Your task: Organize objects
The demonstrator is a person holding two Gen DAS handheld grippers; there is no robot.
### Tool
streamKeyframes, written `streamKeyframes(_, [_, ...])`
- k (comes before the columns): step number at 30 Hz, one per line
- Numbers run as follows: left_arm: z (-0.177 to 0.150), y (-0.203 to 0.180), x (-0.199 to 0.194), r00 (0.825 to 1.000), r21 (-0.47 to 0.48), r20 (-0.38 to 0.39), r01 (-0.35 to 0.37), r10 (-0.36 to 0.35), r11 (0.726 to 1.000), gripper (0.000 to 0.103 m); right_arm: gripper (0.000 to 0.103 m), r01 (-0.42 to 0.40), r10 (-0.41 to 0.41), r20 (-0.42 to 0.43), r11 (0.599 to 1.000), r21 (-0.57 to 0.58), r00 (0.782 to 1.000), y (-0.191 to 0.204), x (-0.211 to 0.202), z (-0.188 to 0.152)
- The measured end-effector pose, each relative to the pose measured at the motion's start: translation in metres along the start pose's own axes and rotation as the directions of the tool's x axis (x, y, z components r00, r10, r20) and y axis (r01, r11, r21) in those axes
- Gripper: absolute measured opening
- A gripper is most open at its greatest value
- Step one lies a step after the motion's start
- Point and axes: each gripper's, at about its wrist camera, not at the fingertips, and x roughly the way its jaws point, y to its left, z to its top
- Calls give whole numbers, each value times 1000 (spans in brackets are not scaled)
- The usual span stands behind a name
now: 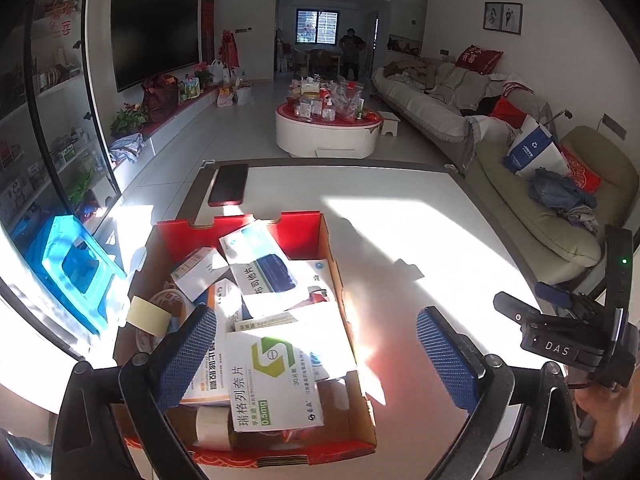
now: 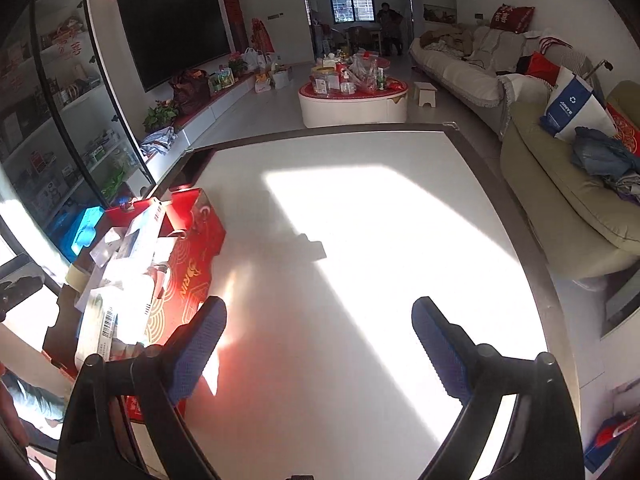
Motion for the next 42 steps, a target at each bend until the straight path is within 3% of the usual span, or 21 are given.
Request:
streamKeyframes(6, [-9, -113, 13, 997, 155, 3, 81, -83, 985, 103, 93, 114, -115, -22, 993, -30, 993, -73, 12, -21])
streamKeyframes(10, [-19, -145, 56, 992, 112, -83, 108, -99, 988, 103, 93, 125, -126, -35, 992, -36, 991, -112, 35, -31])
streamKeyframes(14, [-33, -151, 90, 987, 51, -143, 81, -73, 995, 103, 93, 113, -116, -46, 991, -67, 992, -122, 54, -40])
streamKeyframes(18, [-43, -155, 112, 986, 58, -166, 40, -30, 998, 103, 93, 89, -92, -32, 992, -92, 995, -125, 64, -43])
streamKeyframes(24, [-53, -159, 134, 979, 55, -202, 7, 4, 998, 103, 93, 66, -72, -76, 995, -76, 995, -129, 82, -45])
streamKeyframes(32, [-59, -161, 145, 978, 43, -208, 5, 4, 999, 103, 94, 64, -72, -99, 994, -83, 992, -128, 94, -54])
streamKeyframes(37, [-64, -157, 155, 971, 18, -241, 7, -3, 1000, 103, 103, 81, -92, -96, 990, -113, 991, -122, 98, -57])
streamKeyframes(42, [-67, -147, 159, 964, -23, -266, 22, -27, 999, 103, 103, 81, -93, -100, 990, -116, 991, -120, 101, -56])
